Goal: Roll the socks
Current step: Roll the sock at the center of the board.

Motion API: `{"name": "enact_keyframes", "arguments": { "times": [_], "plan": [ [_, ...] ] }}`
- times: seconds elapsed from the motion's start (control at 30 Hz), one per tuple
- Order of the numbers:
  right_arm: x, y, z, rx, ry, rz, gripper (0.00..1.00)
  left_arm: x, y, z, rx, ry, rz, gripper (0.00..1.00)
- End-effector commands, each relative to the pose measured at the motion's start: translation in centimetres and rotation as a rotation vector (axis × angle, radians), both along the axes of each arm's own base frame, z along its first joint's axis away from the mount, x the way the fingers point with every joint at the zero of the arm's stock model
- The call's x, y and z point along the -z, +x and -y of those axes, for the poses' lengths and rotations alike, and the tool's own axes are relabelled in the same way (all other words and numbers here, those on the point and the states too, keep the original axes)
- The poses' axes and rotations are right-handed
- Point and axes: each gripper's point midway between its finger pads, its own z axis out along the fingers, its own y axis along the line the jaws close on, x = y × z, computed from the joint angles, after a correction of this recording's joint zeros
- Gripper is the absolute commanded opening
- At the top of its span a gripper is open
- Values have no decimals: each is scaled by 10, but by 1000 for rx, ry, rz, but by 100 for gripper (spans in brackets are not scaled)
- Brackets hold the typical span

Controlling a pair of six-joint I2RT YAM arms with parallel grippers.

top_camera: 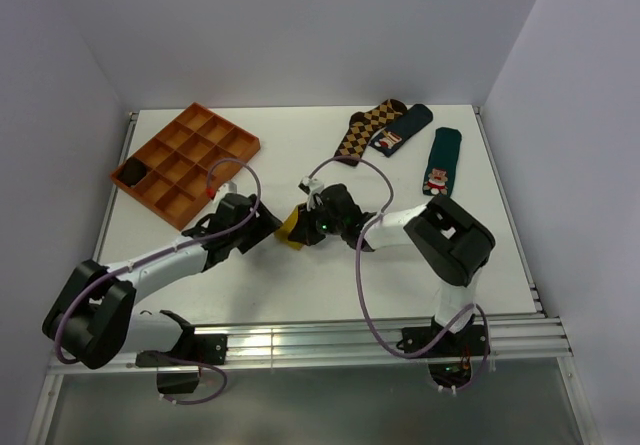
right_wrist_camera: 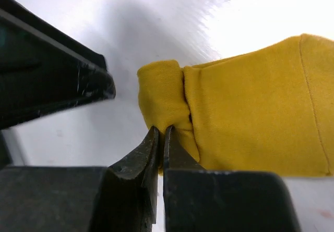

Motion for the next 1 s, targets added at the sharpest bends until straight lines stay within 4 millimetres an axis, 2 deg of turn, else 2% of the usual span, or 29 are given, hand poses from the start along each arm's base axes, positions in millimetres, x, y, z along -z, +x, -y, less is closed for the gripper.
{"name": "enact_keyframes", "arguments": {
  "times": [0.0, 0.07, 0.23, 0.53, 0.97],
  "plan": [
    [56, -53, 21, -53, -32, -402, 0, -6, 5, 4, -6, -47, 47, 79],
    [57, -48, 27, -24, 16, -470, 0, -3, 2, 6, -2, -68, 41, 78],
    [67, -41, 37, 22, -6, -542, 0, 9, -1, 9, 11, -79, 22, 76],
    [72, -34, 38, 55, -19, -619, 0, 26, 1, 18, 28, -95, -21, 73],
    [84, -37, 46, 65, -35, -661, 0, 45, 3, 5, -53, -55, -48, 63]
  ]
}}
